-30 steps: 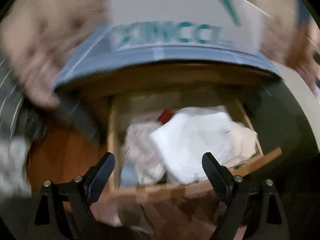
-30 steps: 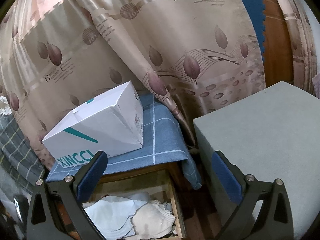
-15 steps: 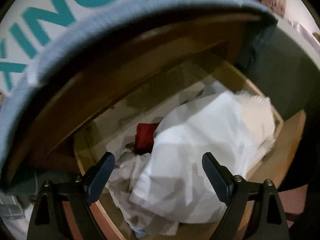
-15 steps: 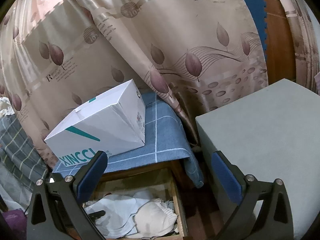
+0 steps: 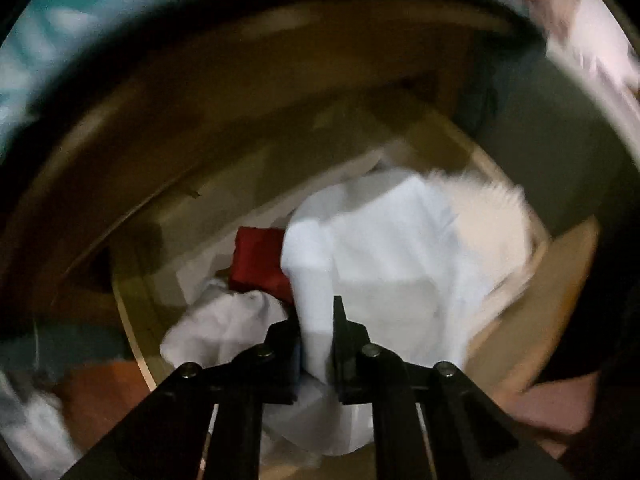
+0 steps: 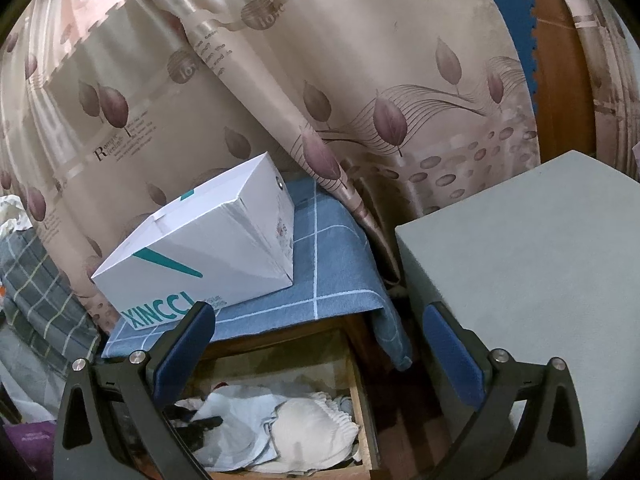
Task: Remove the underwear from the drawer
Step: 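Lift the white underwear and drop it into the white XINCCI box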
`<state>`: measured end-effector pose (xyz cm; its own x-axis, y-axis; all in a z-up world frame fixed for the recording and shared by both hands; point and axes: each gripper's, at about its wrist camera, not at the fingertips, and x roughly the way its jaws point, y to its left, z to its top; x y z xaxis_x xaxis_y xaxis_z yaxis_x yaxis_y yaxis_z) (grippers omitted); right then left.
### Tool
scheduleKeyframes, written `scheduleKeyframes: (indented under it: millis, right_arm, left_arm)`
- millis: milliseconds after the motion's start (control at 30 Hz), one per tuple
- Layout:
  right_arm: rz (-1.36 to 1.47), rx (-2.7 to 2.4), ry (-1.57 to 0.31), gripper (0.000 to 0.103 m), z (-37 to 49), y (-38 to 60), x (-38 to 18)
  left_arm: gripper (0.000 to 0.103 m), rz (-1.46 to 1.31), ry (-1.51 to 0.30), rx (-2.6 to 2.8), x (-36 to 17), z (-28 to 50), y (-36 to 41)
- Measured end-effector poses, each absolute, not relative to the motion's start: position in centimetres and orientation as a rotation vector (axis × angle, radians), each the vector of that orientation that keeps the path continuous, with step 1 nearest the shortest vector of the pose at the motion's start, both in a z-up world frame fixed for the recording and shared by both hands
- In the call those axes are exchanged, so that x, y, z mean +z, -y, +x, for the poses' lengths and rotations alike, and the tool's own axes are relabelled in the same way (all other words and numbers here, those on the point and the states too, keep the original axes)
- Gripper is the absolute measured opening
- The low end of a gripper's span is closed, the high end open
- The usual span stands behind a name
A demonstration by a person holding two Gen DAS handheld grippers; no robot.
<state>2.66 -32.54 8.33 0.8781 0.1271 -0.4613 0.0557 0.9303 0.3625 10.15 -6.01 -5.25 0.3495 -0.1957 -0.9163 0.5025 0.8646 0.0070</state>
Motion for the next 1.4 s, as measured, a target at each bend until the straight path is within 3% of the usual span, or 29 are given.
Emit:
scheduleKeyframes:
  millis: [633,867,1167,1400]
  right_arm:
    - [0.344,0.073,-0.554,0.103,3.3,31.7,7.7]
    - [0.338,0.072,-0.564,0.103,3.4,31.5,7.6]
    - [0.332,0.082,-0.562,0.103,3.2,31.3,7.6]
    - [0.329,0.092,-0.565,0.103,3.3,31.1,7.6]
  left_arm:
    - [0.011,-0.021,-0.847,-0.506,9.2,1.3,2.0]
    - [0.011,-0.031,-0.722,-0.531,17.5,-0.3,1.7]
    - [0.011,-0.121,-0.648,-0.453,25.5,6.1,0.3]
    - [0.011,-0.074,-0.648,-0.320,26.9,14.9,-0.9]
